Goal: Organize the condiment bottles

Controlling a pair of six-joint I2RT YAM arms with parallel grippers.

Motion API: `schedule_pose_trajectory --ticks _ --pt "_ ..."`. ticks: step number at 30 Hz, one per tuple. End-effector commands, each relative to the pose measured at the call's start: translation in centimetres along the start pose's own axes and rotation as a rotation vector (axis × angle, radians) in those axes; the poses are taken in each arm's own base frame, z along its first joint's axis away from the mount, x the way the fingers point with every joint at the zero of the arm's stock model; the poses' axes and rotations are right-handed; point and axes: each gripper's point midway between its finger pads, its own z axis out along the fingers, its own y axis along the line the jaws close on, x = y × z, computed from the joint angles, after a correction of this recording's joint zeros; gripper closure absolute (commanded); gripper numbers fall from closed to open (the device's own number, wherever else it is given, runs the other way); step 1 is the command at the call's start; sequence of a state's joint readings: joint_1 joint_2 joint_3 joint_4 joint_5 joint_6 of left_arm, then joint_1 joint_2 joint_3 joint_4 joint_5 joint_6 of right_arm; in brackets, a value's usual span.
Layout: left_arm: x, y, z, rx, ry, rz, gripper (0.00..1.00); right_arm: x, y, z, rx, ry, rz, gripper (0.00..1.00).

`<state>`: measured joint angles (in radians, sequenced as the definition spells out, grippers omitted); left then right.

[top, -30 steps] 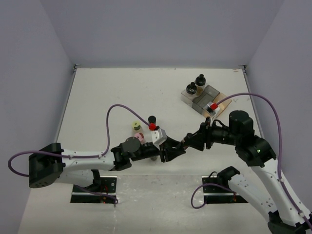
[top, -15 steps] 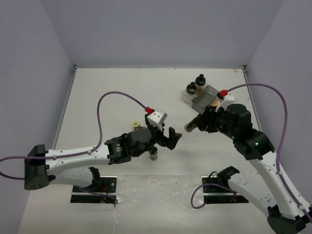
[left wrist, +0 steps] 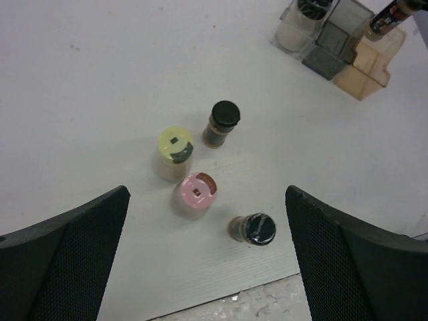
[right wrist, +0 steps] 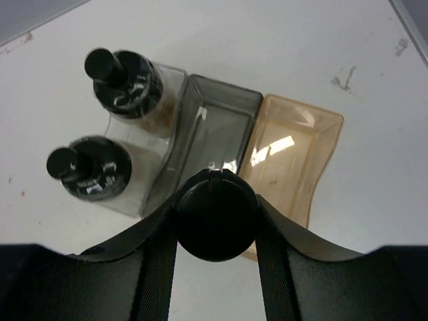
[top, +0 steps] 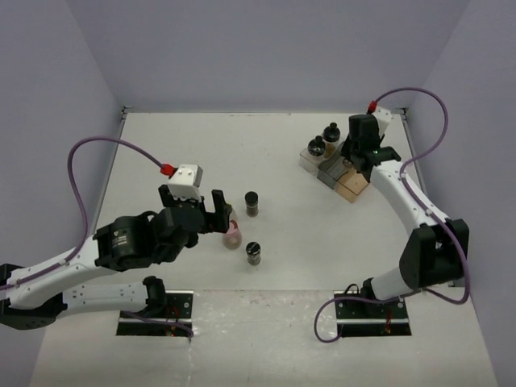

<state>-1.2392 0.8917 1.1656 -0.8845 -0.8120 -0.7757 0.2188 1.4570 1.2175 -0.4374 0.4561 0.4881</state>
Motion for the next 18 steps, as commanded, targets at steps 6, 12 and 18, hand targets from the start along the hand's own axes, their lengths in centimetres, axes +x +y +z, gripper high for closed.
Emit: schedule_pose_trajectory --ticks 6,12,18 --pt "2.6 7.8 -0.2 -0.219 -0.067 0.109 0.0 -5.8 4.8 6.8 -0.031 -0.123 -0.003 1.0" --pt "2.3 8.1 -0.7 -0.18 -0.101 0.045 0.0 -5.5 4.2 9.8 0.024 -0.086 -0.022 1.0" --pt "2.5 7.9 -0.7 -0.15 -0.099 0.051 0.0 -4.1 2.8 9.7 0.054 -0.087 -0.03 1.0"
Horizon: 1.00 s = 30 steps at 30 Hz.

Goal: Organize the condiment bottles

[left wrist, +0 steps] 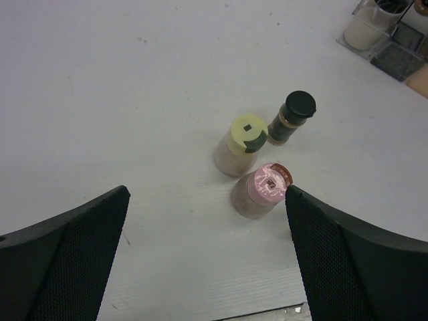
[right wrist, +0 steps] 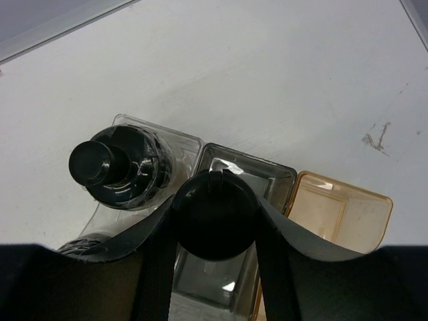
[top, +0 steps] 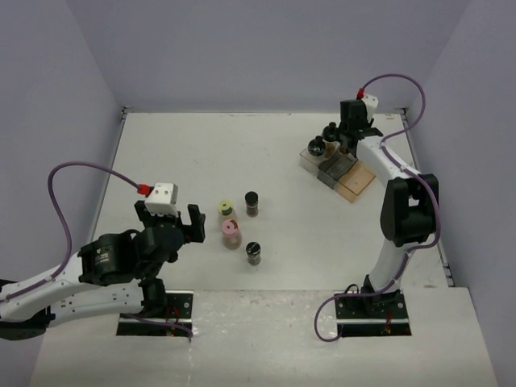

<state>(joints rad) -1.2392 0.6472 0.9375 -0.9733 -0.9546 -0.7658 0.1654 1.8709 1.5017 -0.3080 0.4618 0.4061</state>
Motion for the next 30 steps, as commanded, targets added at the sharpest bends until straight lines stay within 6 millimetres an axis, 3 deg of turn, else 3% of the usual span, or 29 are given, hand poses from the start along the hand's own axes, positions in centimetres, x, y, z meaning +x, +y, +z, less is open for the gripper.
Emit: schedule_pose_trajectory --ticks 1,9,12,20,23,30 --pt "-0.6 0.0 0.3 -0.014 -0.036 -0.016 0.0 -1.6 -0.5 -0.9 -0.003 -0.068 0.018 1.0" --pt "0.2 -0.7 0.8 -0.025 -0.005 0.034 0.0 0.6 -1.5 0.8 0.012 0.004 0.005 0.98" --pt "0.3 -0.8 0.9 -0.025 -0.002 0.039 0.0 0.9 -1.6 1.0 -0.004 0.017 0.004 0.82" --pt "-0.1 -0.4 0.5 -0.013 -0.016 0.01 0.0 2.4 -1.8 1.9 0.003 0.067 -0.071 0.73" --pt "-0.2 -0.3 0.4 -0.003 -0.023 -0.003 0.0 3.0 -1.4 1.9 -0.023 0.099 -0.082 0.61" --pt "-0.4 -0.2 0.1 0.012 -0.029 -0.017 0.0 5.2 -1.2 1.9 -0.043 0.201 -0.111 0.49"
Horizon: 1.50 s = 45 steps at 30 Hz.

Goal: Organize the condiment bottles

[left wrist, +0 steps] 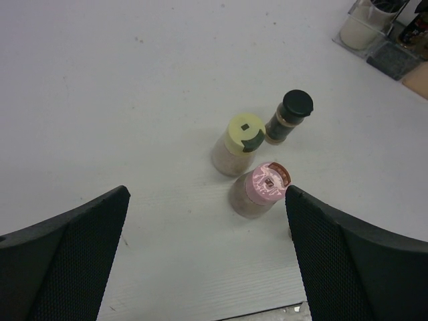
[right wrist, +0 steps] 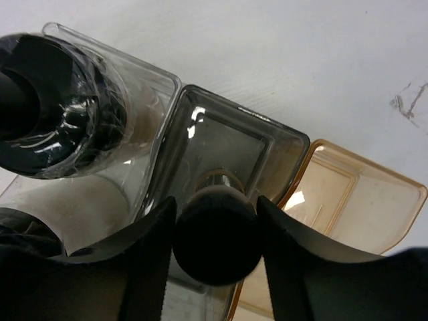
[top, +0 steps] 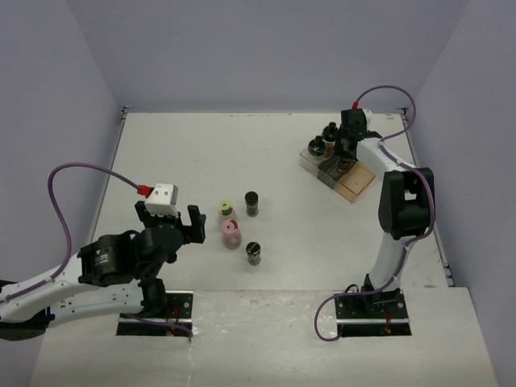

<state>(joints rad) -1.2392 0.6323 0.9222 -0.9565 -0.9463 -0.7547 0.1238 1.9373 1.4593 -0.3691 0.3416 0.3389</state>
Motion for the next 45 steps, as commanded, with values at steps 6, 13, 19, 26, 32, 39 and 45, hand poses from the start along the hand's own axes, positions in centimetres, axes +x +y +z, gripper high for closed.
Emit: schedule_pose_trajectory --ticks 6,13,19,26,32,39,45 --pt "-0.5 -0.2 0.2 -0.004 -0.025 -0.007 0.0 -1.3 0.2 -2.5 -0.035 0.004 0.04 0.32" --pt "0.0 0.1 0.8 -0.065 -0.015 0.018 0.0 -5.8 1.2 -11.4 -0.135 -0.13 0.084 0.23" --pt "0.3 2.4 2.3 -0.24 0.007 0.003 0.0 -2.9 6.0 -22.2 -0.378 -0.203 -0.023 0.01" --pt "0.4 4.4 3.3 -0.38 0.028 0.0 0.0 8.1 15.8 -27.7 -0.701 -0.1 -0.195 0.08" --pt "0.1 4.8 2.8 -0.368 0.007 -0.03 0.0 12.5 19.5 -24.9 -0.624 0.02 -0.359 0.19" --pt "0.4 4.4 3.2 -0.361 0.022 -0.007 0.0 15.6 22.0 -24.2 -0.631 0.093 -0.473 0.2" --pt "0.9 4.1 3.7 -0.368 0.049 0.03 0.0 16.1 23.3 -24.1 -0.629 0.099 -0.504 0.2"
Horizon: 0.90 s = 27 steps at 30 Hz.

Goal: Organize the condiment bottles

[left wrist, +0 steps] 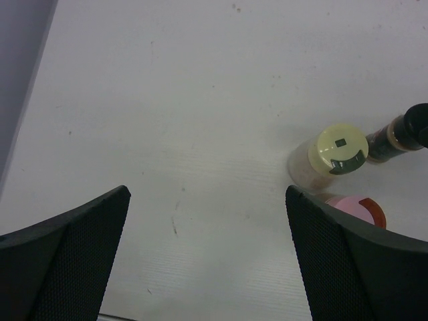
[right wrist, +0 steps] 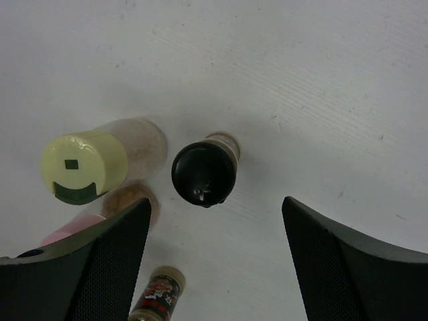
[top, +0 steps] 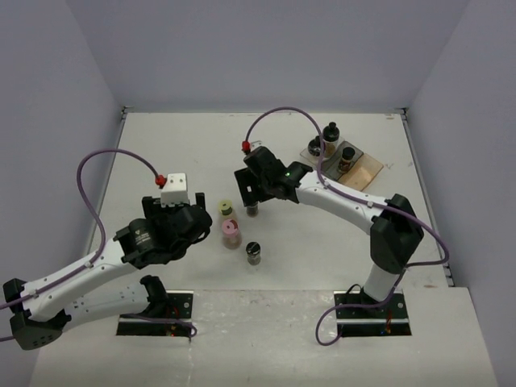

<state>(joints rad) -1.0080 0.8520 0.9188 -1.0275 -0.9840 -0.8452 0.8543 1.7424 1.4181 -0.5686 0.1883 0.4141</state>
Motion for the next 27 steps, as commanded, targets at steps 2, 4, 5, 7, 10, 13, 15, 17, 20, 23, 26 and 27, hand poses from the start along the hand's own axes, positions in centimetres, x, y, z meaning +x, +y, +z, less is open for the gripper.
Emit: schedule_pose_trajectory --ticks 2,4,5,7,10,13,15,17,20,23,26,27 --pt "-1.2 -0.1 0.0 -0.013 -0.031 -0.027 0.0 -1.6 1.3 -0.3 -0.017 -0.027 -0.029 0.2" --pt "-1.2 0.0 0.0 -0.013 -0.034 -0.027 0.0 -1.9 1.7 -0.1 -0.026 -0.027 -0.037 0.21" --pt "-1.3 0.0 -0.1 -0.009 -0.035 -0.032 0.0 -1.7 1.7 0.1 -0.021 -0.012 -0.047 0.21" --pt "-1.3 0.1 -0.1 -0.007 -0.037 -0.036 0.0 -1.5 1.9 1.2 -0.007 0.024 -0.064 0.25" --pt "-1.4 0.1 -0.2 -0.002 -0.04 -0.043 0.0 -0.2 1.7 2.4 0.024 0.084 -0.089 0.29" --pt "-1.5 0.1 -0.3 0.006 -0.044 -0.051 0.0 0.4 1.8 3.1 0.032 0.106 -0.097 0.35" --pt "-1.5 0.1 -0.3 0.009 -0.045 -0.05 0.0 0.5 1.7 3.2 0.041 0.109 -0.098 0.4" --pt "-1.5 0.0 -0.3 0.01 -0.042 -0.048 0.0 0.6 1.7 3.3 0.047 0.114 -0.105 0.52" --pt "-1.5 -0.1 -0.3 0.016 -0.041 -0.043 0.0 -0.2 1.9 2.5 0.033 0.084 -0.104 1.0" --pt "-1.4 -0.2 -0.2 0.018 -0.039 -0.036 0.0 -1.7 1.2 0.6 0.056 0.02 -0.101 1.0" --pt "-1.4 -0.4 -0.2 0.021 -0.037 -0.029 0.0 -3.7 -1.4 -1.9 0.127 -0.059 -0.086 1.0" --pt "-1.4 -0.4 -0.2 0.024 -0.035 -0.032 0.0 -4.3 -2.4 -2.5 0.14 -0.072 -0.063 1.0"
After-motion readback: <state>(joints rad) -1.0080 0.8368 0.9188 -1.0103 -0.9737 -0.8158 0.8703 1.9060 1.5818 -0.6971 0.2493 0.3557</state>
